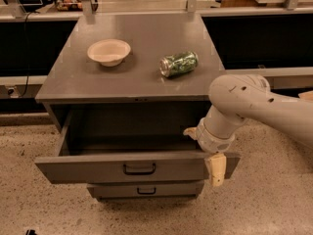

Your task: Open top drawer

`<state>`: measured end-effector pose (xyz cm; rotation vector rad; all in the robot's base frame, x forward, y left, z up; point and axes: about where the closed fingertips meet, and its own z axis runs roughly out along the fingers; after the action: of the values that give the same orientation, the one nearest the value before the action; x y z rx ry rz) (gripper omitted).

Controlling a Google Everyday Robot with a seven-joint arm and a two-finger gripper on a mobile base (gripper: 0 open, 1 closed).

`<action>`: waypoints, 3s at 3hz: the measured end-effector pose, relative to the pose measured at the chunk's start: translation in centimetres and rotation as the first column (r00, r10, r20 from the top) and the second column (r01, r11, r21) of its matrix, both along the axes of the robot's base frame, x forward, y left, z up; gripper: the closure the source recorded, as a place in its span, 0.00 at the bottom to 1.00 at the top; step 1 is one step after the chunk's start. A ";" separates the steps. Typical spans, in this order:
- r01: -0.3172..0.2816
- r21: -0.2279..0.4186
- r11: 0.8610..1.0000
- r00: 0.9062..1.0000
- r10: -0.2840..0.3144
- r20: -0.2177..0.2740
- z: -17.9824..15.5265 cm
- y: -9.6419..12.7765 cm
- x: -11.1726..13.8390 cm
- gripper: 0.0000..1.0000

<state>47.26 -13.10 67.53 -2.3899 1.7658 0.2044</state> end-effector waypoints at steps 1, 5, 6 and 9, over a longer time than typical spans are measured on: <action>-0.021 0.010 1.000 1.000 0.021 -0.015 0.0 0.2 -0.1 0.00; -0.194 -0.020 0.981 0.981 0.194 0.002 5.9 7.1 5.0 0.42; -0.166 -0.030 0.986 0.985 0.167 0.038 5.0 6.6 6.4 0.65; -0.010 0.004 1.000 0.992 0.009 0.123 1.0 2.1 9.6 1.00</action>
Offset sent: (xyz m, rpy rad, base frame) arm 0.0049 0.0478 0.0507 0.0074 0.0602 0.2557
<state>56.84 -11.04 68.51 -2.3531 1.6978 0.0605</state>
